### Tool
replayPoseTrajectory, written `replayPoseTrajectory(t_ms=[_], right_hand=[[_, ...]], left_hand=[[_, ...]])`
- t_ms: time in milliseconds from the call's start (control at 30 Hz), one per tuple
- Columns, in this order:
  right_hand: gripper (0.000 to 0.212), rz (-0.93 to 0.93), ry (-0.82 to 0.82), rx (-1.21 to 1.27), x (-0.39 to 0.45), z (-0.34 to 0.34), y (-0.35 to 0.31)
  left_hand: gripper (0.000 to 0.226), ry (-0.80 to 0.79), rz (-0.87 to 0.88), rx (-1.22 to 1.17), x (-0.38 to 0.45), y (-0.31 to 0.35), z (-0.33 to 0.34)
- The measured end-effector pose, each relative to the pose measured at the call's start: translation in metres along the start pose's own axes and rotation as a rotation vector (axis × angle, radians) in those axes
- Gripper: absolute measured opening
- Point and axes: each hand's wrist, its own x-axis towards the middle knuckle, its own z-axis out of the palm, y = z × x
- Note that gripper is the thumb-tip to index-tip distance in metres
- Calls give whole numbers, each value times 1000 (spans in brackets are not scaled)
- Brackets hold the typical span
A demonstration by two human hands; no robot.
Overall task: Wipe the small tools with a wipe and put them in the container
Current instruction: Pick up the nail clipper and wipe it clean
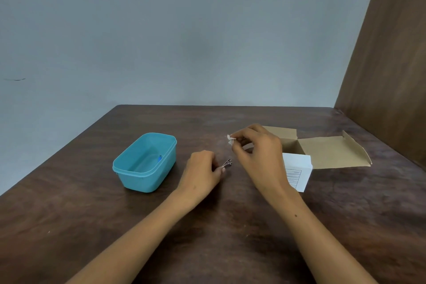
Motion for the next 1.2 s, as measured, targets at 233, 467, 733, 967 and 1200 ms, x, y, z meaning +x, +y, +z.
replayPoseTrajectory(t_ms=[233,467,733,967,1200], right_hand=[[6,19,-102,-14,-6,8,-1],[5,35,-138,-46,-7,8,-3],[7,219,-77,203,-7,8,-8],[14,218,-25,300,-6,5,-10],[12,175,-81,279,-5,8,-9]], left_hand=[[9,-49,-195,-469,-9,-5,-18],[18,19,-312,-927,-11,-4,-28],[16,150,-256,-1215,-15,4,-31],[25,-24,-239,-1188,-18,8,-35],[18,-154,-294,-1268,-17,9,-41]])
